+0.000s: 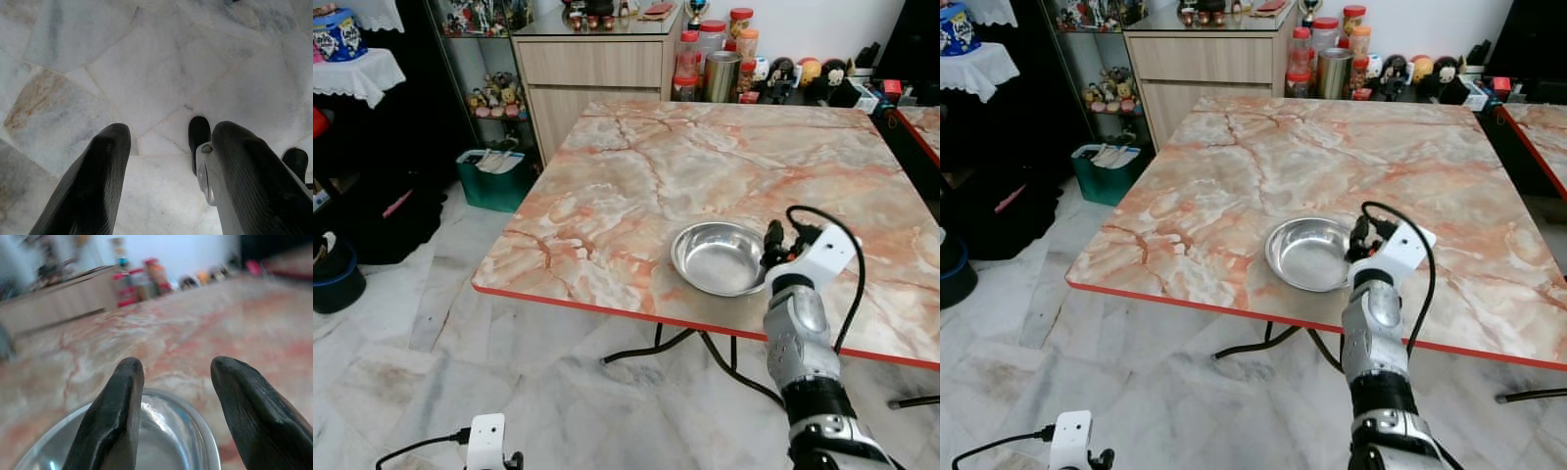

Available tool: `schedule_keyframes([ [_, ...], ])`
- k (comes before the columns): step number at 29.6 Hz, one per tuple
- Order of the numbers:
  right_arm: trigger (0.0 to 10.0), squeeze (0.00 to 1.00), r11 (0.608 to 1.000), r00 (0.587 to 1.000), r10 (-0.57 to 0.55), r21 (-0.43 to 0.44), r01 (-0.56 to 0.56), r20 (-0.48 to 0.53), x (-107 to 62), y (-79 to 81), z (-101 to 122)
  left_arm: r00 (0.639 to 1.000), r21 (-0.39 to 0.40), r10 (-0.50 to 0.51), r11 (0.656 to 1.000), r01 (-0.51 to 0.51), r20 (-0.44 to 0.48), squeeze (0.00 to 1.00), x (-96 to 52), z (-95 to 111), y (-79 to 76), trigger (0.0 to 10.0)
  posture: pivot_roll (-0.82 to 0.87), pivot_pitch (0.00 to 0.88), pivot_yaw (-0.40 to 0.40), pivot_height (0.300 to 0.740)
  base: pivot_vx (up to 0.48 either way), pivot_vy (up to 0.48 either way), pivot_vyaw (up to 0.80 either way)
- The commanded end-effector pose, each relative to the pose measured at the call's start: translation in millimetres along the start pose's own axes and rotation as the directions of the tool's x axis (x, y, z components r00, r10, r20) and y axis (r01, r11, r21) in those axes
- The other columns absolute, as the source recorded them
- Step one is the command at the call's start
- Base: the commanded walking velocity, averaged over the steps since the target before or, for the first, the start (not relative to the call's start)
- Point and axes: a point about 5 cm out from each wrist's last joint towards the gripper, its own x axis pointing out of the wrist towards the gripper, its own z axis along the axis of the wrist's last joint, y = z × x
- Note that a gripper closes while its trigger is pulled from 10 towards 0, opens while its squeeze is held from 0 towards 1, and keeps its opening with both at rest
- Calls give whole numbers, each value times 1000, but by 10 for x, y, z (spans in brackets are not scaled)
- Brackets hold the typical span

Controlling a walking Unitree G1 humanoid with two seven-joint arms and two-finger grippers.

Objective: Setting the table

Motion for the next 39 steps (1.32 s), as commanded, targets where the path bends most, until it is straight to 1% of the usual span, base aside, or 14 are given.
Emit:
schedule_keyframes([
  [1,10000,0,986,996,85,-143,-83,8,-76,86,-97,1000,3,14,1000,-14,-11,0,-8,-39,29,10000,-5,0,32,740,0,0,0],
  [3,10000,0,978,998,59,-202,-51,34,-104,47,-97,1000,8,17,1000,-16,-9,0,-9,-40,29,10000,-1,0,25,740,0,0,0],
  [5,10000,0,981,997,52,-192,-40,56,-132,18,-88,1000,16,18,1000,-18,-6,0,-10,-41,30,10000,1,0,24,740,0,0,0],
  [6,10000,0,979,994,72,-196,-55,77,-151,18,-67,1000,19,20,1000,-20,-2,0,-12,-44,30,10000,-3,0,25,740,0,0,0],
  [7,10000,0,972,991,101,-221,-79,89,-160,37,-49,1000,20,21,1000,-21,0,0,-13,-46,29,10000,-7,0,26,740,0,-270,0],
  [12,10000,0,944,977,179,-299,-138,114,-206,108,-38,1000,23,21,1000,-21,1,0,-16,-60,12,10000,-17,0,20,740,0,-321,0],
  [18,10000,0,946,978,159,-305,-110,138,-257,71,-51,1000,20,22,1000,-22,1,0,-20,-73,8,10000,-24,0,20,740,0,-410,0],
  [22,10000,0,941,976,153,-323,-97,152,-328,35,-60,1000,17,22,1000,-22,4,0,-18,-63,14,10000,-23,0,18,740,0,-423,0],
  [28,10000,0,940,987,120,-333,-76,112,-448,-54,-200,1000,9,24,1000,-24,10,0,-12,-36,20,10000,-21,0,17,740,0,-436,0],
  [32,10000,0,939,990,105,-336,-69,91,-484,-86,-256,1000,6,24,1000,-24,13,0,-9,-21,18,10000,-20,0,16,740,0,-439,0],
  [33,10000,0,936,993,97,-345,-68,68,-509,-109,-311,1000,5,24,1000,-24,15,0,-7,-10,15,10000,-20,0,17,740,0,-439,0],
  [36,10000,0,935,994,93,-349,-67,60,-521,-115,-328,1000,5,24,1000,-24,16,0,-6,-7,14,10000,-20,0,17,740,0,-439,0],
  [38,10000,0,936,997,70,-348,-62,12,-596,-179,-461,1000,7,22,1000,-22,21,0,0,19,4,10000,-22,0,21,740,0,-439,0],
  [39,10000,0,935,998,68,-350,-61,6,-605,-187,-477,1000,6,22,1000,-22,21,0,1,22,3,10000,-22,0,21,740,0,-439,0],
])
